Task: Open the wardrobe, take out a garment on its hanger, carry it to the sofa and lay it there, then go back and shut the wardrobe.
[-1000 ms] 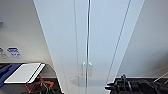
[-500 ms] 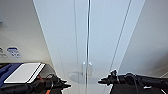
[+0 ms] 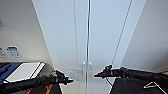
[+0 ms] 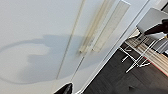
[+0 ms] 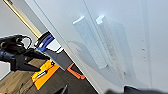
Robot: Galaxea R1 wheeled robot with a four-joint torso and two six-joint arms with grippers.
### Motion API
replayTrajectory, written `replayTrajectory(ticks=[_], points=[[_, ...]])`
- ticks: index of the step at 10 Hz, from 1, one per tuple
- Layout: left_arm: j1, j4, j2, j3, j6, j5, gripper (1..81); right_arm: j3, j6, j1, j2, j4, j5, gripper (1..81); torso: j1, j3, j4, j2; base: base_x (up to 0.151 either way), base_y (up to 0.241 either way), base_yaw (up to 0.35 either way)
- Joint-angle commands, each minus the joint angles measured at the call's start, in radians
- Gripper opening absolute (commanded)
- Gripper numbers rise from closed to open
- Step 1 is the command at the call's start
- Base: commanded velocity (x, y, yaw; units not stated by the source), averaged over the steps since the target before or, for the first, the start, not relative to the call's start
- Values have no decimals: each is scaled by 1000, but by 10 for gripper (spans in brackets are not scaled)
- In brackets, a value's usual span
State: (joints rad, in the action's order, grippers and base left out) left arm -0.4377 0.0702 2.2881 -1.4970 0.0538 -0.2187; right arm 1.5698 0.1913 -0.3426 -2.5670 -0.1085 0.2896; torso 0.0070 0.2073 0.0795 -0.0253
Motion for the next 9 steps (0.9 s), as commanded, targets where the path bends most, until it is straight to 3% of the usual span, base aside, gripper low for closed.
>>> replayTrajectory(ticks=[1,5,9], points=[[162,-21,30,-26,1,-13,811,47,14,196,-41,10,11,811,0,0,0,0,0,0,0],[173,-13,82,-46,1,76,811,102,13,199,-86,-5,-67,811,1,1,0,1,0,0,0],[179,-12,157,-135,1,62,811,230,13,196,-184,-16,-70,811,1,1,0,1,0,0,0]])
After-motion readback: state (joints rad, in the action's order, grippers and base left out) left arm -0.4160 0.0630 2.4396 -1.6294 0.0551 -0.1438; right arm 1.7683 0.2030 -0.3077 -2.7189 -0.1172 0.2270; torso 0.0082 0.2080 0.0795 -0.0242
